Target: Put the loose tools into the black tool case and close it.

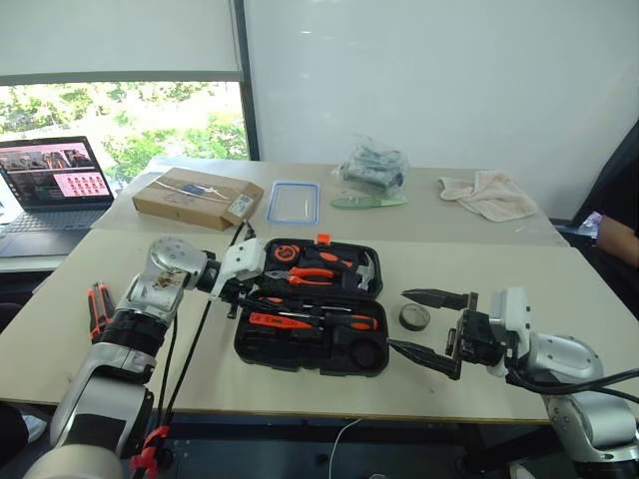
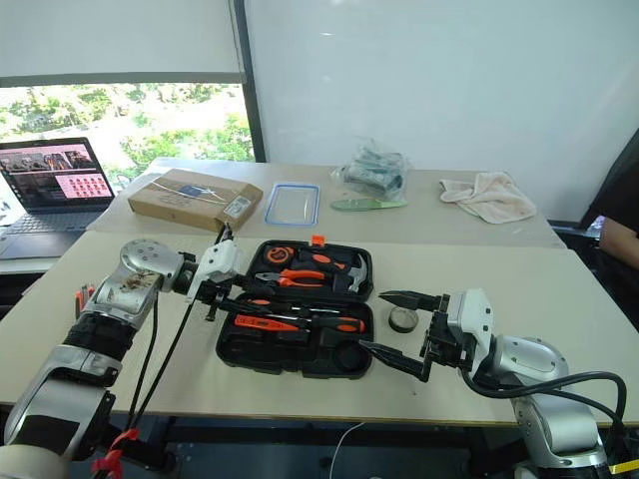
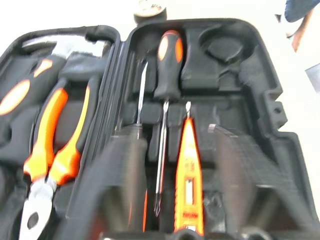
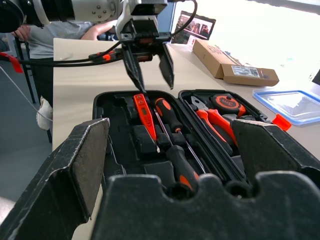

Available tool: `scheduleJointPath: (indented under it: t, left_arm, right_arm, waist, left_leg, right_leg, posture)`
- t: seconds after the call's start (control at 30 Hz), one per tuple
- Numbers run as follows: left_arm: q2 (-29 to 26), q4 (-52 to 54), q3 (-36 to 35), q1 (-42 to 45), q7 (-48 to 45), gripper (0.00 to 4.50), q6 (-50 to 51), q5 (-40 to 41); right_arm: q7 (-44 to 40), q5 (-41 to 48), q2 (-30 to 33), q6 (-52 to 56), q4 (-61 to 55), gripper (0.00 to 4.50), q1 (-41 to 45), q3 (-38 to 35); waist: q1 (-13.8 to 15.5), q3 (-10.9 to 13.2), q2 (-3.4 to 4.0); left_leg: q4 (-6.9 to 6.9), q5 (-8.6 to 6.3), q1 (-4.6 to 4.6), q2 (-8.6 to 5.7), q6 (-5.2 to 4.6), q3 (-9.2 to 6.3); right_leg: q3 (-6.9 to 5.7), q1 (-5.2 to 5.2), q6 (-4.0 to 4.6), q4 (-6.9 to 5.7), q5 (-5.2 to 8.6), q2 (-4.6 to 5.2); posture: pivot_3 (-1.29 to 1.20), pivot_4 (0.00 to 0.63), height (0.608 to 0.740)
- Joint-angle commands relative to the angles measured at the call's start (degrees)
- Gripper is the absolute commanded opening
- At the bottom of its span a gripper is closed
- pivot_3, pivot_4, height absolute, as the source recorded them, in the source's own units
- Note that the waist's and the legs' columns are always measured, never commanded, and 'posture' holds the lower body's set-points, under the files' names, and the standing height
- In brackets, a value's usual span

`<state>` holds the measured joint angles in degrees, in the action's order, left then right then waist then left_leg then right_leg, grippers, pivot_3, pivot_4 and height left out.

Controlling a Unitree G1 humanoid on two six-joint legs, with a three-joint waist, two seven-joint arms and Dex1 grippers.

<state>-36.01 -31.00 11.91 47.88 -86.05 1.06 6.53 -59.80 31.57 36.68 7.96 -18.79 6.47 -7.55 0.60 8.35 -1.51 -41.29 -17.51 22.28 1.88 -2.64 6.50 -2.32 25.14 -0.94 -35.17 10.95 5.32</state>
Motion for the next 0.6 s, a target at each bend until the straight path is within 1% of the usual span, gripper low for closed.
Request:
scheduleJointPath:
  t: [0.03,0.07,0.2,0.43,0.6]
  left_arm:
    - [0.14,1.04,0.17,-0.92,0.96,0.42,-0.5,-0.71]
    - [0.03,1.3,0.43,-1.17,1.01,0.09,-0.09,-0.92]
    - [0.64,0.79,1.3,-2.55,3.98,0.09,-1.29,-3.31]
    - [0.52,3.27,2.18,-5.21,2.37,0.09,-2.2,-3.21]
    - [0.56,3.81,2.5,-6.28,4.8,0.09,-1.67,-4.79]
  right_arm:
    - [0.2,-0.04,0.01,-1.28,-0.68,4.5,1.1,-0.58]
    - [0.2,-0.03,0.04,-1.29,-0.66,4.5,1.1,-0.57]
    - [-0.09,0.41,0.53,-1.05,-0.6,4.5,1.18,-1.11]
    - [-0.08,0.39,0.58,-1.09,-0.81,4.5,0.33,-1.49]
    - [0.2,0.13,0.26,-1.26,-0.45,4.5,0.58,-1.19]
  waist:
    - [0.03,0.0,0.0]
    - [0.04,0.0,0.0]
    - [0.16,0.0,0.0]
    - [0.09,0.0,0.0]
    - [0.07,0.0,0.0]
  left_leg:
    - [0.0,0.01,0.0,0.0,0.01,0.0]
    - [-0.01,0.01,0.01,0.0,0.02,0.0]
    - [-0.02,0.0,0.02,-0.02,0.0,-0.01]
    - [-0.01,0.01,0.0,-0.01,0.02,0.01]
    - [-0.01,0.0,-0.03,0.01,-0.01,0.01]
  right_leg:
    - [0.0,0.0,0.0,0.01,0.0,0.0]
    - [0.0,0.0,0.0,0.0,0.0,0.0]
    - [-0.01,-0.01,-0.01,0.01,-0.01,0.03]
    - [0.0,-0.02,-0.01,0.01,-0.01,0.03]
    - [0.01,-0.02,-0.01,-0.02,-0.01,0.01]
  posture:
    - [0.0,0.15,0.74]
    - [0.0,0.15,0.74]
    - [0.0,0.15,0.74]
    - [0.0,0.15,0.74]
    - [0.0,0.15,0.74]
